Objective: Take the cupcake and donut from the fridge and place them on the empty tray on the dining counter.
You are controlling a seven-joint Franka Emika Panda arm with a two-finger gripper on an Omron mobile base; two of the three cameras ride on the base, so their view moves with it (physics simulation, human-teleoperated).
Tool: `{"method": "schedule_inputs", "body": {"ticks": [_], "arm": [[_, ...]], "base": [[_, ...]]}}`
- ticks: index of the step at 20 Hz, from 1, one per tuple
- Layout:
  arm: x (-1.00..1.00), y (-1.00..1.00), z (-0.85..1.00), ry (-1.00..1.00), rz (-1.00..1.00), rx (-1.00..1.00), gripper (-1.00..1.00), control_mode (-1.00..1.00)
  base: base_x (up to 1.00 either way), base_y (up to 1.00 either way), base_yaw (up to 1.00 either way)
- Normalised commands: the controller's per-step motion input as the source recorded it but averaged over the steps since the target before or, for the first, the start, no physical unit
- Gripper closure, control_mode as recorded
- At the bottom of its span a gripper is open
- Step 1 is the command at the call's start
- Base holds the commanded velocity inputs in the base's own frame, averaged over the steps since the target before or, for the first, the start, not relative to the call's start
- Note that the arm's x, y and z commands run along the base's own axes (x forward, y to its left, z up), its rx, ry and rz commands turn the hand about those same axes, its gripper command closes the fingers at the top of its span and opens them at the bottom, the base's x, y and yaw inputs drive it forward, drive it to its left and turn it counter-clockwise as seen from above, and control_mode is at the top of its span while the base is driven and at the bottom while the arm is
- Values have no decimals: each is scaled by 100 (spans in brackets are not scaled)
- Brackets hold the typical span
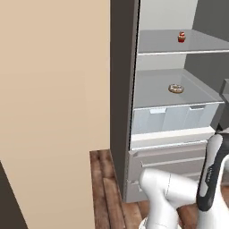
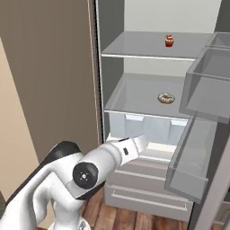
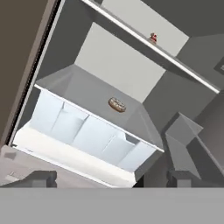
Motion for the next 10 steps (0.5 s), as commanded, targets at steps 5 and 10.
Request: {"method": "schedule_inputs", "body": {"ticks": [5, 10], "arm": [[47, -90, 0, 34, -2, -5, -100, -100], [87, -64, 0, 40, 0, -2, -100, -100]], "base": [[0, 0, 0], [0, 0, 0]]}}
